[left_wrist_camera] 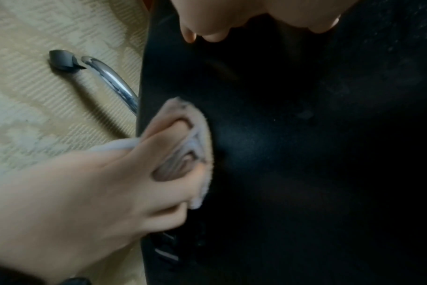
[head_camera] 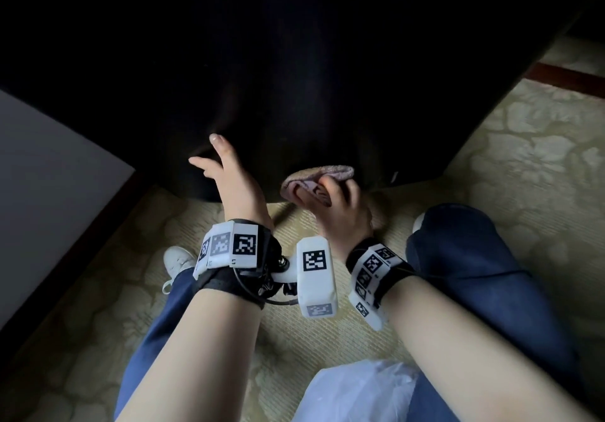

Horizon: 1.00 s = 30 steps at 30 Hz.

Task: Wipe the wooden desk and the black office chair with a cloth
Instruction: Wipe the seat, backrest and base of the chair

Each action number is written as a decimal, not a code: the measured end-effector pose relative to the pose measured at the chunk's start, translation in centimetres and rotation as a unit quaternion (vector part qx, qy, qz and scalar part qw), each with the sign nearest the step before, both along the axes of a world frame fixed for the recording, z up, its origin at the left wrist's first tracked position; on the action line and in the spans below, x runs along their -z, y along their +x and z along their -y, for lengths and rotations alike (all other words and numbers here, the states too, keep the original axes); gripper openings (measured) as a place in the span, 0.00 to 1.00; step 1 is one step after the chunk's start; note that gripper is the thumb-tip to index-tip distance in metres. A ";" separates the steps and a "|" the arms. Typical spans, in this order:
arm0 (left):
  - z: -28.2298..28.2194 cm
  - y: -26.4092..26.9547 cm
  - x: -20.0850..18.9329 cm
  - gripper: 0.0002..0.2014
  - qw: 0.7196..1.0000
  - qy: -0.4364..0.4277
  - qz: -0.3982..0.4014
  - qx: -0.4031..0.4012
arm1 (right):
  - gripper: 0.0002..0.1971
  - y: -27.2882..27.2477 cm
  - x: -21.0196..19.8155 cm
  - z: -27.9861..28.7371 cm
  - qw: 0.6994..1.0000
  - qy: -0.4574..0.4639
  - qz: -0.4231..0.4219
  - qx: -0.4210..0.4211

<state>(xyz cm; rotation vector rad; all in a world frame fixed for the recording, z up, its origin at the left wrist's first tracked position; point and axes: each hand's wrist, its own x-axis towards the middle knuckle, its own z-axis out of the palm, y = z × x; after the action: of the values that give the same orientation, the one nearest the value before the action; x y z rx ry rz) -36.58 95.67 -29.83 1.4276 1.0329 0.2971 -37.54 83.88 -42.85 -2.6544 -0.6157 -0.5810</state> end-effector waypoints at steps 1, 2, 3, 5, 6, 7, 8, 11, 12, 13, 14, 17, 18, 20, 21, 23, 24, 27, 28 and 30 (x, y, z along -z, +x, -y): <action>-0.1 0.0 0.2 0.31 1.000 0.016 -0.004 0.012 | 0.49 -0.2 0.7 0.2 1.000 -0.008 -0.028 -0.007; -0.1 -0.1 0.2 0.30 0.999 0.027 -0.003 0.021 | 0.49 -0.4 1.2 0.5 0.998 -0.009 -0.060 -0.015; -0.1 -0.1 0.3 0.30 0.999 0.033 0.003 0.024 | 0.48 -0.5 1.7 0.8 0.996 -0.009 -0.083 -0.016; 0.0 -0.1 0.3 0.31 0.999 0.030 0.009 0.022 | 0.47 -0.8 2.3 1.3 0.990 -0.004 -0.139 -0.009; 0.1 0.0 0.2 0.33 1.000 0.015 0.007 0.011 | 0.46 -0.8 2.3 1.4 0.986 -0.011 -0.167 -0.007; 0.1 0.1 0.2 0.35 1.000 -0.002 0.007 -0.003 | 0.44 -0.7 2.4 1.5 0.981 -0.026 -0.194 -0.010; 0.2 0.1 0.1 0.37 1.000 -0.015 0.010 -0.010 | 0.40 -0.6 2.4 1.7 0.973 -0.043 -0.225 -0.018; 0.4 0.2 -0.1 0.37 0.999 -0.023 0.020 -0.018 | 0.30 -0.9 3.1 2.3 0.948 -0.066 -0.312 -0.001; 0.4 0.1 -0.2 0.37 0.999 -0.021 0.019 -0.020 | 0.28 -1.1 3.2 2.6 0.942 -0.040 -0.332 0.024; 0.5 0.0 -0.3 0.38 0.999 -0.021 0.019 -0.024 | 0.26 -1.4 3.2 3.0 0.939 -0.021 -0.340 0.041; 0.6 0.0 -0.3 0.38 0.999 -0.023 0.024 -0.027 | 0.26 -1.7 3.2 3.4 0.941 -0.005 -0.335 0.040; 1.2 -0.1 -0.2 0.36 0.999 -0.017 0.028 -0.033 | 0.28 -3.0 2.1 4.2 0.960 -0.020 -0.275 -0.043; 1.6 -0.1 0.0 0.36 0.999 -0.008 0.028 -0.022 | 0.31 -3.5 1.3 4.2 0.971 0.004 -0.229 -0.074; 2.6 -0.2 0.2 0.34 0.999 0.006 0.035 0.004 | 0.25 -4.4 -0.3 4.3 0.983 0.065 -0.144 -0.090; 3.0 -0.2 0.3 0.34 0.999 0.003 0.036 0.012 | 0.16 -4.2 -1.2 4.6 0.987 0.090 -0.104 -0.080; 3.6 0.2 0.3 0.31 0.999 -0.022 0.020 0.015 | 0.19 -3.1 -2.3 4.8 0.994 0.087 -0.053 -0.041; 3.8 0.4 0.2 0.32 0.999 -0.044 0.010 0.005 | 0.20 -2.3 -2.8 5.1 0.994 0.107 -0.026 -0.028; 4.3 0.8 -0.3 0.34 0.997 -0.073 -0.008 -0.022 | 0.12 0.3 -2.6 5.4 0.988 0.139 0.064 -0.025; 4.4 0.9 -0.4 0.34 0.997 -0.071 -0.012 -0.026 | 0.13 1.2 -2.3 5.3 0.985 0.148 0.088 -0.019; 4.5 1.1 -0.5 0.33 0.997 -0.071 -0.011 -0.036 | 0.17 2.0 -2.0 5.1 0.985 0.140 0.104 0.005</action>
<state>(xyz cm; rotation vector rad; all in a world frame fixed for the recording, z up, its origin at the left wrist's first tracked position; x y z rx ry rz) -35.51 91.13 -29.36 1.2708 1.1035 0.2547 -35.57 78.81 -40.82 -2.3519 -0.5342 -0.8876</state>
